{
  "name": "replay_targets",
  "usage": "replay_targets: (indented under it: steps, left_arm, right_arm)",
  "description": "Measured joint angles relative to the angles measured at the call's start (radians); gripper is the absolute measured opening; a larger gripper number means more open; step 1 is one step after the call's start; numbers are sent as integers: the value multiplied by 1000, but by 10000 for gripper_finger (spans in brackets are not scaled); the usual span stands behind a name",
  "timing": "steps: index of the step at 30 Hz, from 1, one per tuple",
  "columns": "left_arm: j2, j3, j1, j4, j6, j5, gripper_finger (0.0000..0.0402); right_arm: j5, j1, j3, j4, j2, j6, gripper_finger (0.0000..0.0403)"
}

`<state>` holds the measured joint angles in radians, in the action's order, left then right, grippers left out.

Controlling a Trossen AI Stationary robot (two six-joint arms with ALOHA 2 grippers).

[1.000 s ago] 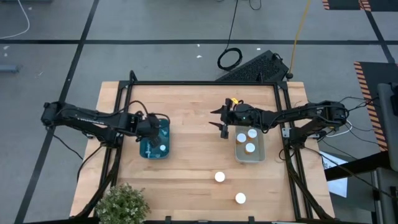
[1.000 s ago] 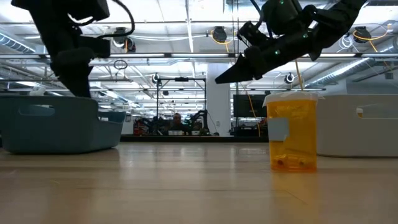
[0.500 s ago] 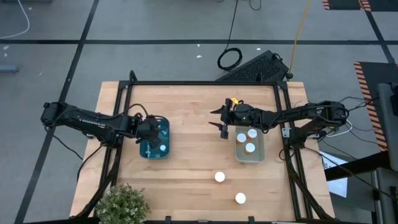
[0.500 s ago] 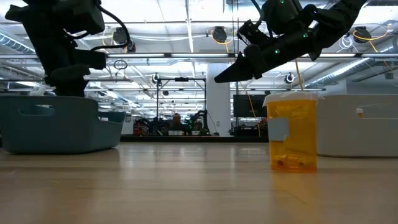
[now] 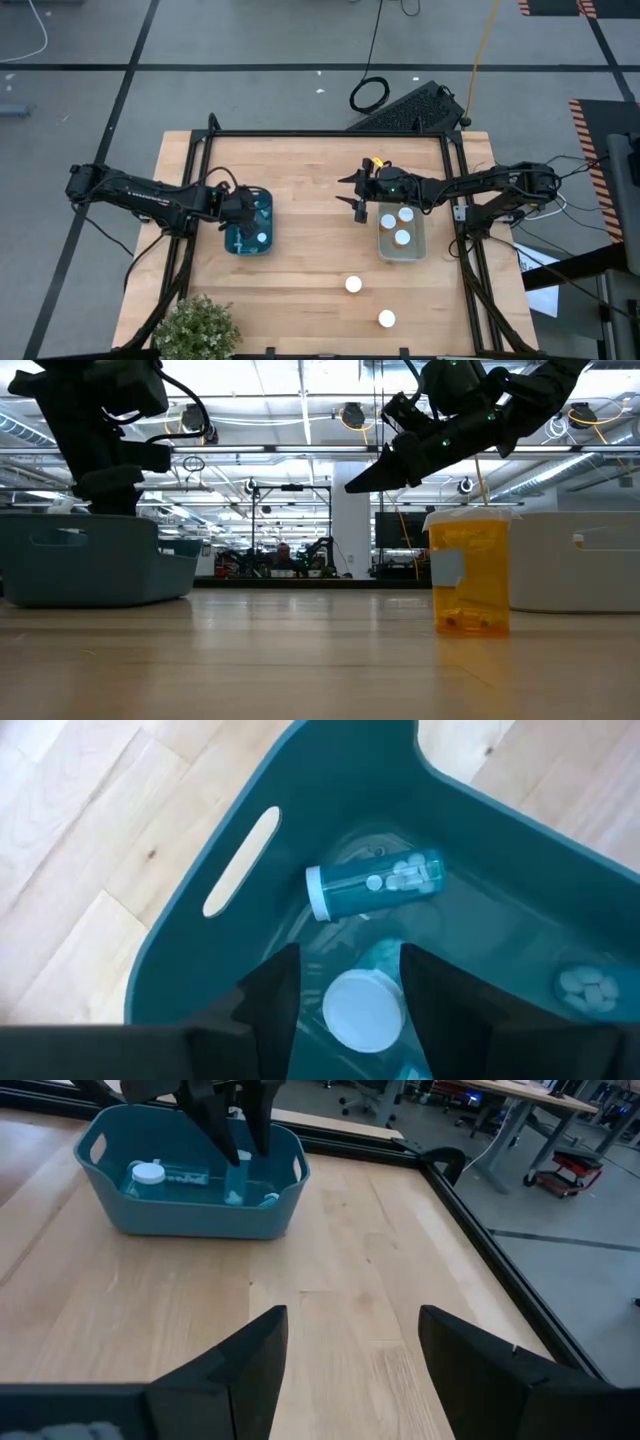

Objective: Pick and place medicine bottles into bin by pill shape (circle, oval)
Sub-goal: Adjust the blue pill bottle

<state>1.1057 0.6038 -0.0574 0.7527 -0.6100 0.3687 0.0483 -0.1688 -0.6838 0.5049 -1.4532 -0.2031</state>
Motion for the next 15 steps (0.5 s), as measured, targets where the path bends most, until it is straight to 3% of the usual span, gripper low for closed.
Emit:
replay_targets:
  steps: [15]
  left_arm:
    - [0, 13, 0, -6, 12, -8, 177]
  right_arm:
    - [0, 0, 0, -3, 0, 0, 219]
